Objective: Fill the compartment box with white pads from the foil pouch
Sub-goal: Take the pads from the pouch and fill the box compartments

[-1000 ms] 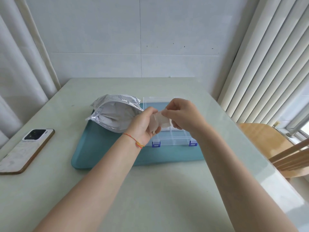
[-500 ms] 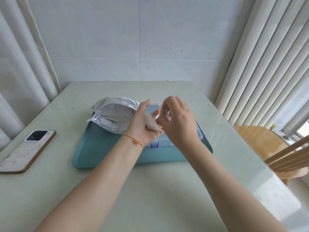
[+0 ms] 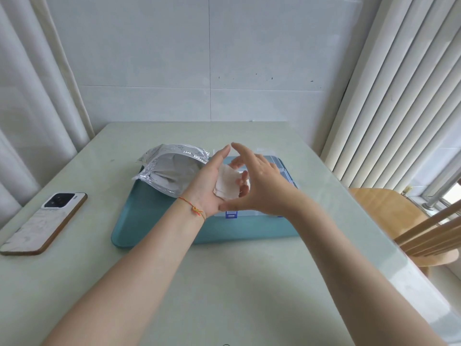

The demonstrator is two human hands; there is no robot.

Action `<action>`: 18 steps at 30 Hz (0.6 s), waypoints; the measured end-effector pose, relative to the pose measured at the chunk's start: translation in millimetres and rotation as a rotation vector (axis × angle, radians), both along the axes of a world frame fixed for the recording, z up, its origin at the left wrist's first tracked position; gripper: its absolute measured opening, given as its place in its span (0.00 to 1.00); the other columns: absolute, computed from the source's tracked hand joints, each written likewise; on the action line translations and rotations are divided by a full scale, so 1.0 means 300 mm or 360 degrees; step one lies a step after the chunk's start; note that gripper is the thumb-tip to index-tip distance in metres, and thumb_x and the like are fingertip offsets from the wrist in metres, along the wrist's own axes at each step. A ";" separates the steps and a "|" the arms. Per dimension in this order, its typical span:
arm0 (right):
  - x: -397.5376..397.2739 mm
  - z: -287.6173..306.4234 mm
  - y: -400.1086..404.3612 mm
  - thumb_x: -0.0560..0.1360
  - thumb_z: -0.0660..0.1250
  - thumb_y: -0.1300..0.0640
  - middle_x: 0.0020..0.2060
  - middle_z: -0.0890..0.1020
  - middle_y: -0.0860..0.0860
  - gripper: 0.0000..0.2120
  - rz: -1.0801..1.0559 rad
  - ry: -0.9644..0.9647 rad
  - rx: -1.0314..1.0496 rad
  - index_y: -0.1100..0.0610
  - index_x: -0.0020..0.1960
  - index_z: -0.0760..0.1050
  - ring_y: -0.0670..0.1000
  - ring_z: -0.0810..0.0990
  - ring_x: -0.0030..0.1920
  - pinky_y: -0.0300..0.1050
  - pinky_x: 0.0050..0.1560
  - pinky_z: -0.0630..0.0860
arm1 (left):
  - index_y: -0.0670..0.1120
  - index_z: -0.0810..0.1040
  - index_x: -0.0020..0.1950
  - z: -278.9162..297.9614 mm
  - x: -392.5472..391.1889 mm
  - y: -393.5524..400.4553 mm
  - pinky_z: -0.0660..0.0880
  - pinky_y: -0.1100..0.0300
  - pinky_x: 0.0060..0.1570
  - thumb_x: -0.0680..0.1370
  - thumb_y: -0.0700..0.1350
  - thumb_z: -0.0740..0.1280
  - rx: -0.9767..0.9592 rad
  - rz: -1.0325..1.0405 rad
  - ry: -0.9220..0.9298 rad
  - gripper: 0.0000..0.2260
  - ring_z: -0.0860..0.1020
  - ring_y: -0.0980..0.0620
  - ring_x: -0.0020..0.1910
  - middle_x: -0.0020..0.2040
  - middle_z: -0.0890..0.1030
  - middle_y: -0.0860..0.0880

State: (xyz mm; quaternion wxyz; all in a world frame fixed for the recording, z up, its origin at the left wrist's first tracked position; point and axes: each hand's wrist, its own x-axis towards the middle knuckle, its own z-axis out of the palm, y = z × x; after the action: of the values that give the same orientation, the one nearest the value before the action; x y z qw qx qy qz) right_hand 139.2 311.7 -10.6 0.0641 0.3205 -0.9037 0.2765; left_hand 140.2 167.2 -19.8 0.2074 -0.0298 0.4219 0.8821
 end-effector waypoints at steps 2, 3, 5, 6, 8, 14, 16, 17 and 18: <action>0.000 -0.003 -0.009 0.62 0.80 0.43 0.61 0.73 0.46 0.55 0.0025 0.0001 -0.0015 0.47 0.78 0.50 0.44 0.69 0.53 0.47 0.67 0.59 | 0.48 0.81 0.36 0.003 0.005 0.006 0.74 0.59 0.40 0.76 0.64 0.63 -0.0022 -0.0069 0.0086 0.22 0.78 0.51 0.39 0.40 0.79 0.48; -0.001 -0.001 -0.011 0.62 0.80 0.45 0.59 0.73 0.47 0.54 0.0020 0.0019 -0.0043 0.47 0.78 0.50 0.43 0.70 0.50 0.49 0.67 0.61 | 0.48 0.82 0.37 0.003 0.005 0.006 0.75 0.59 0.41 0.77 0.65 0.62 -0.0012 -0.0102 0.0103 0.23 0.80 0.51 0.41 0.41 0.80 0.48; -0.011 -0.001 -0.009 0.63 0.80 0.45 0.57 0.75 0.47 0.53 -0.0004 0.0069 -0.0118 0.46 0.77 0.51 0.41 0.71 0.45 0.52 0.66 0.66 | 0.48 0.83 0.38 -0.002 0.001 0.000 0.75 0.59 0.43 0.77 0.65 0.60 -0.0017 -0.0135 0.0133 0.24 0.80 0.51 0.42 0.43 0.81 0.48; -0.015 -0.001 -0.007 0.62 0.79 0.44 0.57 0.75 0.47 0.53 0.0005 0.0090 -0.0150 0.45 0.77 0.51 0.40 0.73 0.46 0.54 0.65 0.67 | 0.49 0.83 0.39 -0.006 -0.003 -0.003 0.74 0.60 0.43 0.77 0.64 0.60 -0.0048 -0.0126 0.0155 0.22 0.79 0.52 0.42 0.43 0.80 0.49; -0.019 -0.004 -0.001 0.61 0.79 0.41 0.59 0.75 0.47 0.55 0.0061 0.0101 -0.0137 0.46 0.78 0.50 0.43 0.75 0.53 0.55 0.66 0.67 | 0.50 0.82 0.44 -0.010 -0.009 -0.002 0.74 0.60 0.41 0.75 0.63 0.65 -0.0073 -0.0091 0.0175 0.17 0.76 0.53 0.41 0.43 0.77 0.50; -0.021 0.006 0.010 0.65 0.80 0.49 0.55 0.77 0.48 0.56 0.0161 -0.0019 -0.0165 0.47 0.79 0.45 0.46 0.77 0.54 0.53 0.63 0.72 | 0.49 0.83 0.40 -0.018 -0.020 0.005 0.75 0.63 0.39 0.75 0.59 0.66 -0.0130 -0.0057 0.0264 0.15 0.73 0.54 0.38 0.38 0.74 0.51; -0.015 0.010 0.010 0.64 0.81 0.51 0.52 0.73 0.41 0.58 0.0174 -0.0047 -0.0174 0.45 0.79 0.43 0.34 0.74 0.50 0.48 0.60 0.73 | 0.50 0.81 0.45 -0.019 -0.022 0.005 0.77 0.60 0.42 0.77 0.59 0.64 -0.0155 -0.0085 0.0277 0.14 0.76 0.52 0.43 0.41 0.74 0.51; -0.013 0.013 0.010 0.64 0.81 0.52 0.50 0.72 0.38 0.58 0.0171 -0.0070 -0.0161 0.44 0.79 0.43 0.32 0.74 0.48 0.46 0.58 0.73 | 0.50 0.81 0.45 -0.016 -0.022 0.004 0.76 0.59 0.44 0.76 0.59 0.65 -0.0157 -0.0091 0.0273 0.13 0.76 0.52 0.45 0.42 0.75 0.52; -0.013 0.015 0.011 0.65 0.81 0.53 0.49 0.73 0.39 0.58 0.0166 -0.0085 -0.0154 0.43 0.79 0.42 0.35 0.75 0.48 0.46 0.56 0.74 | 0.50 0.81 0.44 -0.016 -0.022 0.004 0.75 0.59 0.44 0.75 0.58 0.68 -0.0171 -0.0103 0.0278 0.12 0.76 0.53 0.44 0.41 0.75 0.52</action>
State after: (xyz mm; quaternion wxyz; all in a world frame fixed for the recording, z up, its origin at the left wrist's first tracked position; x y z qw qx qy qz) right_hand 135.4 315.1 -6.0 0.0410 0.3561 -0.8728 0.3313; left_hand 133.6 168.3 -24.7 0.1964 0.0498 0.4858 0.8503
